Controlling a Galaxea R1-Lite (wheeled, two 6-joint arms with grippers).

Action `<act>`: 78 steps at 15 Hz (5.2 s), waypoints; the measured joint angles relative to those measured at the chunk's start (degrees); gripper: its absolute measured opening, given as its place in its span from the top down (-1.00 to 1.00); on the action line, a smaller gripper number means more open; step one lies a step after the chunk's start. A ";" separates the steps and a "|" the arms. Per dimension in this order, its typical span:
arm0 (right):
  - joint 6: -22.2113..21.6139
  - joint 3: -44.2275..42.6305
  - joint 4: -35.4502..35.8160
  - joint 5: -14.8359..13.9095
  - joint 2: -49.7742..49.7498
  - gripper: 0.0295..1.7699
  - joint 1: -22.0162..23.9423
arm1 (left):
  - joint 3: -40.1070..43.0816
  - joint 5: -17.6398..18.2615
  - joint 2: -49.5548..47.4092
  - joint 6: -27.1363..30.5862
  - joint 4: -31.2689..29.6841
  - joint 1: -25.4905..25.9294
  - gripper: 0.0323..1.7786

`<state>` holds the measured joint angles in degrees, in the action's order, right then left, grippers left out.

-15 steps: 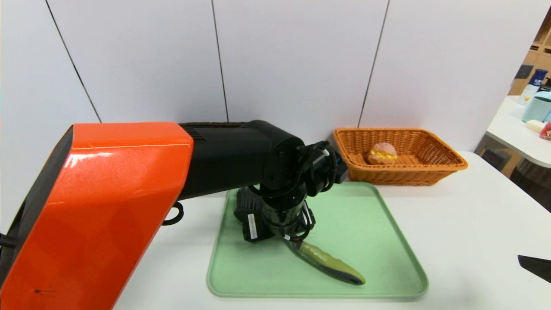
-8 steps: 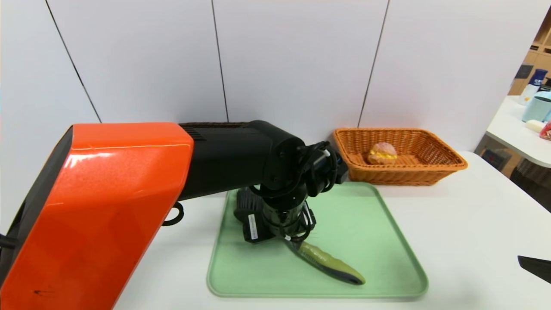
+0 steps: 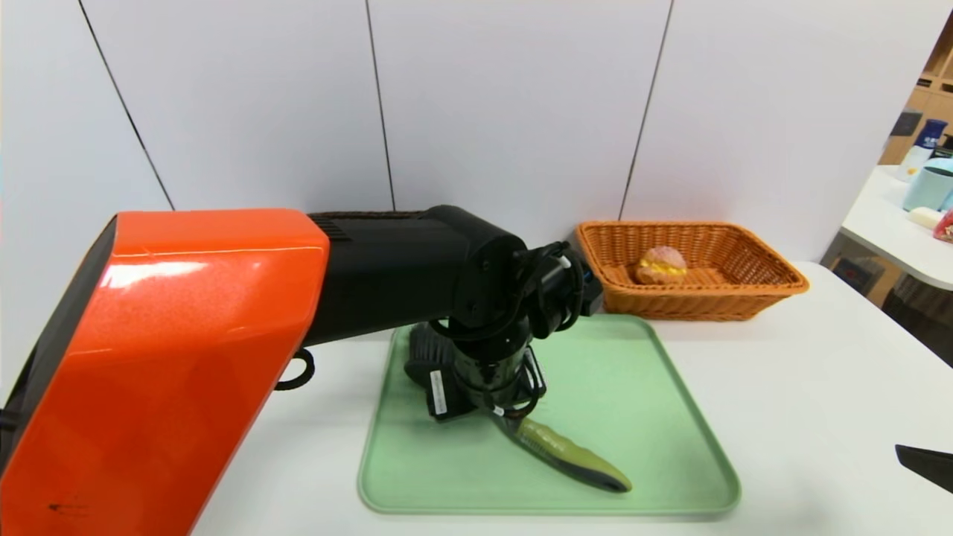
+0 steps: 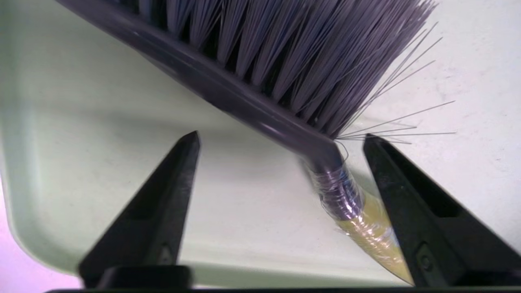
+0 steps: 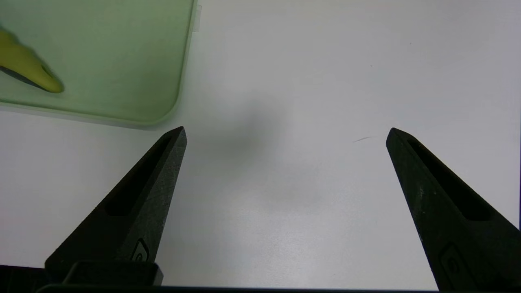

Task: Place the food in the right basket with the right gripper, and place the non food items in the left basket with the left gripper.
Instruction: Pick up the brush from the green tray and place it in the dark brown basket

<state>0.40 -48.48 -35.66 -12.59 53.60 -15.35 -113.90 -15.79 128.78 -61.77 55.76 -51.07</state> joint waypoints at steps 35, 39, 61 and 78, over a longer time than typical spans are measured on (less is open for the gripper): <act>-0.18 -0.39 -0.04 0.13 -1.56 -0.91 0.37 | 0.69 4.61 1.26 -0.22 1.46 0.18 0.62; -0.22 -0.33 -0.26 0.11 -1.84 -0.91 0.44 | 0.69 4.74 1.26 -0.71 1.73 0.20 0.62; 0.04 2.12 -0.01 0.04 -3.85 -0.91 0.35 | 0.30 11.39 0.16 -8.27 0.22 0.66 0.62; 0.04 3.43 0.00 0.00 -4.44 -0.92 0.35 | 0.26 12.59 -6.84 -8.18 0.71 -0.45 0.71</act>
<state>0.44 -45.06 -35.66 -12.59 49.16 -14.99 -113.64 -3.19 121.94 -69.95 56.47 -51.52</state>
